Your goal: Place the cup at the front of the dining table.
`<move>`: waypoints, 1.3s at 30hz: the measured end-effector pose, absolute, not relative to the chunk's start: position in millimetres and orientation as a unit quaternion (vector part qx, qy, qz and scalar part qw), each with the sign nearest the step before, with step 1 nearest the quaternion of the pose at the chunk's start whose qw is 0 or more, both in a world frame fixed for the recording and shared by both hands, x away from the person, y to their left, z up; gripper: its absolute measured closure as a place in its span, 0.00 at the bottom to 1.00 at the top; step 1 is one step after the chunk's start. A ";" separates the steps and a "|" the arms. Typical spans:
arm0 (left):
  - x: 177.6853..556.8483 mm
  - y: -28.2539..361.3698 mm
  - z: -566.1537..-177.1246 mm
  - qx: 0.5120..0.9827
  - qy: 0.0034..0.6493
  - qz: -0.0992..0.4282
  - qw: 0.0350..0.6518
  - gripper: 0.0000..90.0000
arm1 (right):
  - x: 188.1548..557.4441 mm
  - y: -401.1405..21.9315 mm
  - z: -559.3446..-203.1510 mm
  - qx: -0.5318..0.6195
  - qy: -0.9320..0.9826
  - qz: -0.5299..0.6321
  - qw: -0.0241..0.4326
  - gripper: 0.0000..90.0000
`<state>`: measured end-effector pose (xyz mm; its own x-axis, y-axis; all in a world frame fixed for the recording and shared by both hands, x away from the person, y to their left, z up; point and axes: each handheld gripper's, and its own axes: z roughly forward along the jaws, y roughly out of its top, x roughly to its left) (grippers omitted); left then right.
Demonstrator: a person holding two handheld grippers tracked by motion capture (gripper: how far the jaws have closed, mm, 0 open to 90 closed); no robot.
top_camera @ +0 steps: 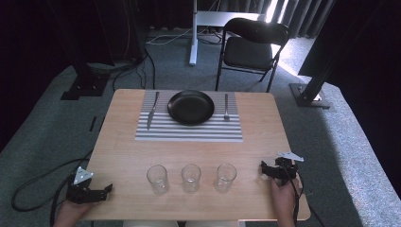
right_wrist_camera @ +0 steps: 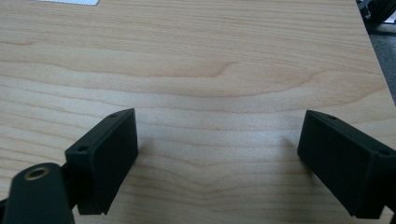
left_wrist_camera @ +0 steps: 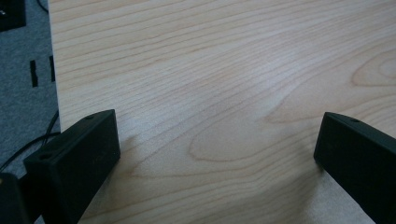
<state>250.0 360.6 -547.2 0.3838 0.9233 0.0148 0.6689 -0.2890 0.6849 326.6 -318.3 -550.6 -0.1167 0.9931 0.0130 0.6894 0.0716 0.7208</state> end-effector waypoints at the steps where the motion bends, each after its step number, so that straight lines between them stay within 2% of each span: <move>1: 249.7 362.7 -547.3 0.781 0.503 0.206 0.306 0.01 | 326.7 -318.4 -550.7 0.613 0.686 0.297 0.256 0.13; 20: 251.6 362.1 -545.2 0.792 0.495 0.196 0.299 0.01 | 326.7 -318.4 -550.7 0.613 0.686 0.297 0.256 0.13; 24: 247.8 365.3 -543.9 0.791 0.481 0.192 0.326 0.02 | 326.7 -318.4 -550.7 0.613 0.686 0.297 0.256 0.13; 39: 240.9 351.1 -533.5 0.804 0.451 0.169 0.348 0.04 | 326.7 -318.4 -550.7 0.613 0.686 0.297 0.256 0.13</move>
